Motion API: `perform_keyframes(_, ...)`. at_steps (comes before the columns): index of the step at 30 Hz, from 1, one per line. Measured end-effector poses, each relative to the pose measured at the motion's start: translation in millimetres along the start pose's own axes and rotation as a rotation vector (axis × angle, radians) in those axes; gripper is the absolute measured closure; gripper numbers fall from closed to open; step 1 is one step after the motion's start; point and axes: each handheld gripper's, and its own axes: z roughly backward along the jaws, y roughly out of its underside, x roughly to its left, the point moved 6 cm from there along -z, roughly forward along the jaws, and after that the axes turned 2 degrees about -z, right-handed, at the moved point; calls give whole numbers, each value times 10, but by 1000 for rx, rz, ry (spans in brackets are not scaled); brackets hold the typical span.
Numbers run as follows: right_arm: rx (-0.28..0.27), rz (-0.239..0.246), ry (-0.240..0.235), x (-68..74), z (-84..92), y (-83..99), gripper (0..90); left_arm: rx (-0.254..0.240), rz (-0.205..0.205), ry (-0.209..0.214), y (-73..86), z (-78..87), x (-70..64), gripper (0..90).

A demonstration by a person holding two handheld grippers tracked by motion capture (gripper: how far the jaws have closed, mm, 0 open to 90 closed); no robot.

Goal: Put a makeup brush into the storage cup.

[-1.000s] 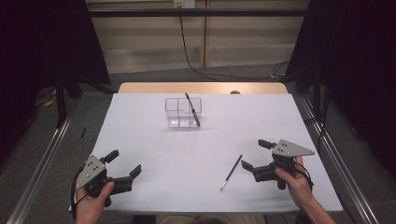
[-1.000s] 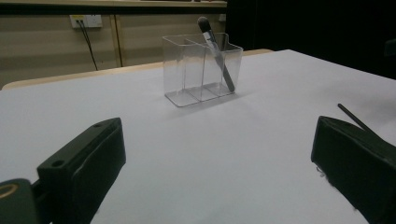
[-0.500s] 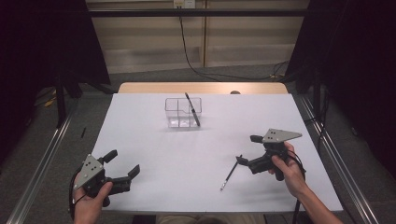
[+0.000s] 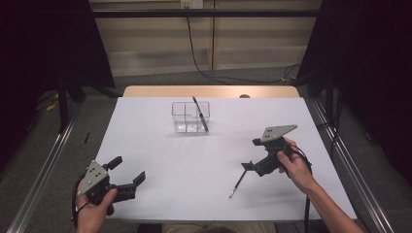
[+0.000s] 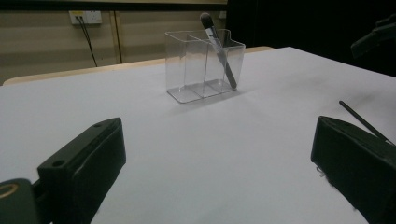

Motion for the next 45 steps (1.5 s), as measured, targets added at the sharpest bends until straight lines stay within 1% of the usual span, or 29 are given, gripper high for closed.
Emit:
perform_keyframes(3,54,18,-19,2,-37,4,27,-2,-1,-1,-4,-1,-1,33)
perform_keyframes(5,104,36,-41,13,-64,18,27,-2,-1,-1,-3,-1,-2,33)
perform_keyframes(6,126,53,-53,13,-80,24,27,-1,-7,0,-3,-1,-1,33)
perform_keyframes(7,147,63,-54,14,-93,25,27,-1,-12,-1,-3,-1,-1,35)
perform_keyframes(10,201,86,-87,37,-119,26,30,-2,-7,-1,-2,0,1,41)
perform_keyframes(11,216,103,-106,50,-128,29,32,-1,-5,0,-1,0,3,41)
perform_keyframes(12,241,107,-117,58,-136,36,30,-2,-5,2,-1,-1,4,41)
perform_keyframes(14,274,120,-121,63,-158,41,30,-2,-6,2,-2,-1,6,41)
perform_keyframes(15,293,138,-129,69,-172,47,35,-2,-6,1,-1,0,6,41)
perform_keyframes(17,322,153,-147,83,-192,59,31,-1,-9,0,0,0,7,41)
perform_keyframes(19,352,168,-142,83,-212,73,43,-2,-5,-1,0,-3,8,41)
perform_keyframes(22,402,198,-151,72,-243,88,44,-1,-8,0,1,-5,10,41)
perform_keyframes(23,411,205,-146,67,-254,87,43,-1,-9,0,1,-6,11,41)
perform_keyframes(24,429,209,-154,68,-262,89,43,0,-10,0,2,-7,12,41)
perform_keyframes(25,445,225,-152,58,-268,85,46,0,-9,0,2,-8,12,41)
perform_keyframes(26,457,236,-152,51,-268,76,50,0,-12,0,3,-8,14,41)
perform_keyframes(27,468,231,-155,49,-265,67,52,3,-15,-1,5,-7,17,41)
perform_keyframes(30,502,253,-155,28,-278,58,78,3,-12,-2,5,-6,19,41)
perform_keyframes(33,537,269,-161,31,-302,83,95,0,-7,-4,4,-4,17,41)
perform_keyframes(34,543,272,-161,32,-322,93,105,2,-12,-3,5,-3,20,41)
perform_keyframes(35,553,286,-164,30,-341,106,135,5,-16,-4,7,-2,23,41)
perform_keyframes(36,562,284,-167,33,-347,116,137,6,-17,-3,8,-4,23,41)
perform_keyframes(38,580,298,-164,20,-376,138,145,7,-17,-4,9,-7,22,41)
perform_keyframes(40,598,305,-165,4,-404,160,133,6,-16,-2,9,-8,22,41)
perform_keyframes(41,603,309,-165,-3,-414,164,111,7,-16,-2,10,-10,23,41)
perform_keyframes(44,604,330,-181,2,-443,164,100,6,-14,0,11,-23,26,41)
perform_keyframes(45,615,334,-174,6,-450,165,98,9,-17,-1,15,-27,25,41)
